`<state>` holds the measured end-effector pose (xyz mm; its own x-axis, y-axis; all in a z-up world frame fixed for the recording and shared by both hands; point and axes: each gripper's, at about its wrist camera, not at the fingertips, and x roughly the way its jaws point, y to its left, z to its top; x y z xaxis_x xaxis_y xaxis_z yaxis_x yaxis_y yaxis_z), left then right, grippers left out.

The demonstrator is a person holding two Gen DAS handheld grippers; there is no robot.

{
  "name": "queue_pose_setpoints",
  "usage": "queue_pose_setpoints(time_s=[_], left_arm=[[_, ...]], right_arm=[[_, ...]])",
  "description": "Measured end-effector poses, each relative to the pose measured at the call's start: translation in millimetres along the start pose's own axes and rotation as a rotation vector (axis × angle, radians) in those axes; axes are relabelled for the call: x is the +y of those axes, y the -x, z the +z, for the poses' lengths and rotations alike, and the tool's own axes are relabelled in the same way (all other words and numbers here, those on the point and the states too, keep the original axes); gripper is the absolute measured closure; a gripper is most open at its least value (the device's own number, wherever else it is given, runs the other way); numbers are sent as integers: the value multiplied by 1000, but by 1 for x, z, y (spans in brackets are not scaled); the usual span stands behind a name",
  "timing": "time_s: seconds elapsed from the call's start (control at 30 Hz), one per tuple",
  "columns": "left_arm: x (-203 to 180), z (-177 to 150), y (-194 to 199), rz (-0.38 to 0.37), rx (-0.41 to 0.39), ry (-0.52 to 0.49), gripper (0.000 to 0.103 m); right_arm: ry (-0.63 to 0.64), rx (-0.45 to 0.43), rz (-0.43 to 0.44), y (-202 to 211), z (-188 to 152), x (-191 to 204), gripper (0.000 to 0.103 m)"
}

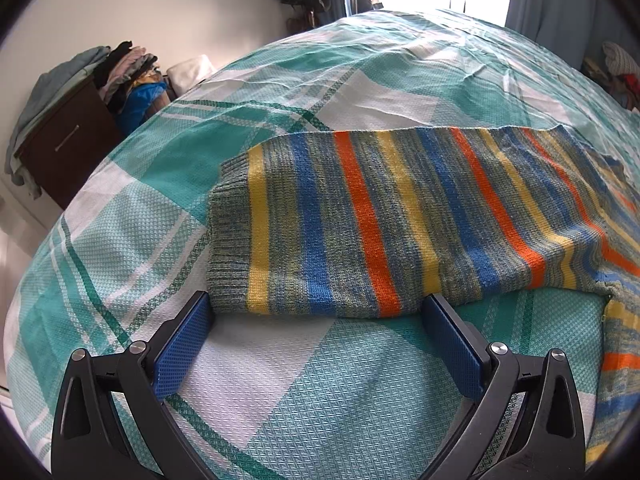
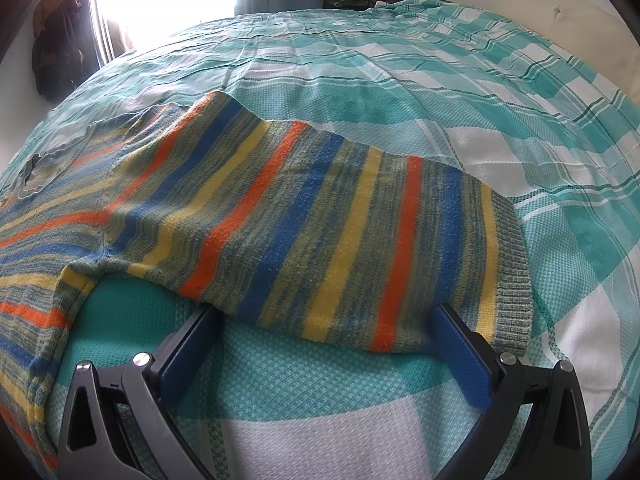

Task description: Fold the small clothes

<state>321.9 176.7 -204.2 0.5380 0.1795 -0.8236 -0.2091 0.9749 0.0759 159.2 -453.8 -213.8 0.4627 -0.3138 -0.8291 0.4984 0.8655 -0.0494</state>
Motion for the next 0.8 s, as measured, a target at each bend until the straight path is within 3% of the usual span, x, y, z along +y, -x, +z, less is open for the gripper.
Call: queue_pose_setpoints(time_s=[0.57,0.8], left_arm=[[0,0,0,-2,-7,2,0],[6,-3,3,-38,-30,23,0]], right_arm=[[2,0,0,1,0,0,0],[11,-29,1,7,-5,0,0]])
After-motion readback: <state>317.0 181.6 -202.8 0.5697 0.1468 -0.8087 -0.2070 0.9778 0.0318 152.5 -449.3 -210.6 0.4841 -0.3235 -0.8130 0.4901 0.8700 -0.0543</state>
